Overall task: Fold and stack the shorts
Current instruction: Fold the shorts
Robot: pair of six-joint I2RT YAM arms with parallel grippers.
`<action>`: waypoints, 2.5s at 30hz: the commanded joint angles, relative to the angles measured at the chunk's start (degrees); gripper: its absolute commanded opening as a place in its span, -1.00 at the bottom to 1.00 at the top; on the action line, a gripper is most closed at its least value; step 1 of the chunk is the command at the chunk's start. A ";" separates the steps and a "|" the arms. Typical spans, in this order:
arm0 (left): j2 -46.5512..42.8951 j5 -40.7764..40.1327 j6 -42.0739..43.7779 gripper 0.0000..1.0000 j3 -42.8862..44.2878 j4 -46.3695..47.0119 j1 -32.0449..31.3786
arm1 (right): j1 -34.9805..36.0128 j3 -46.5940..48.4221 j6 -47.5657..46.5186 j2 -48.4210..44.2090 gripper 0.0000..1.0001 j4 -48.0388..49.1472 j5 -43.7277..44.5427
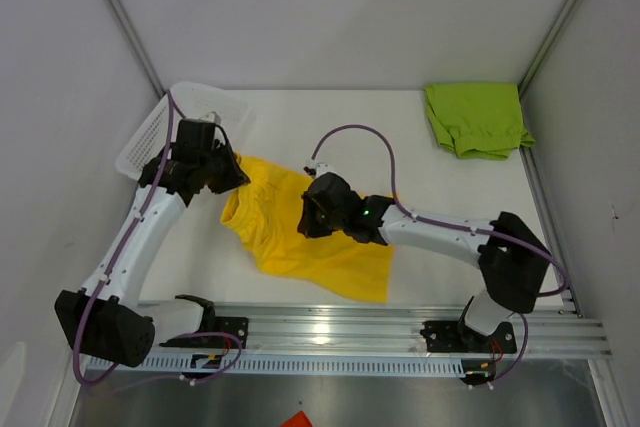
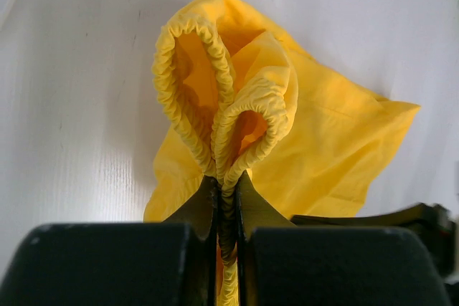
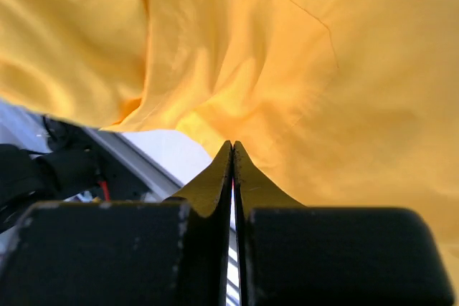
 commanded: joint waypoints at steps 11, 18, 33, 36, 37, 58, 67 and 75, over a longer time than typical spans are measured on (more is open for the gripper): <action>-2.58 -4.73 4.17 -1.00 4.74 -1.27 -0.54 | -15.40 -22.70 -1.36 -23.63 -0.93 -6.34 1.41; -2.66 -5.43 4.26 -1.00 5.88 -1.71 -0.63 | -20.41 -26.83 -2.33 -21.90 -0.92 -4.33 0.44; -0.90 -11.15 7.60 -1.00 11.15 -7.68 -1.15 | -11.11 -25.17 2.41 -5.03 -1.00 6.49 -0.62; -1.16 -10.71 7.95 -1.00 11.86 -8.48 -1.24 | -7.60 -24.21 4.43 -1.86 -1.00 8.50 -0.61; -1.25 -10.71 8.04 -1.00 11.77 -8.56 -1.33 | -6.80 -23.68 4.70 -0.98 -1.00 8.86 -0.70; 4.98 -21.86 0.13 -0.99 5.10 -4.53 -19.68 | -2.05 -12.25 5.66 5.62 -1.00 7.81 -2.28; 11.39 -26.97 -6.37 -1.00 3.60 -3.38 -30.15 | -3.02 -13.83 6.90 0.26 -0.99 10.80 -4.22; 13.95 -26.70 -14.63 -1.00 0.63 -0.66 -31.74 | -1.79 -15.67 9.17 -0.97 -0.99 11.06 -2.99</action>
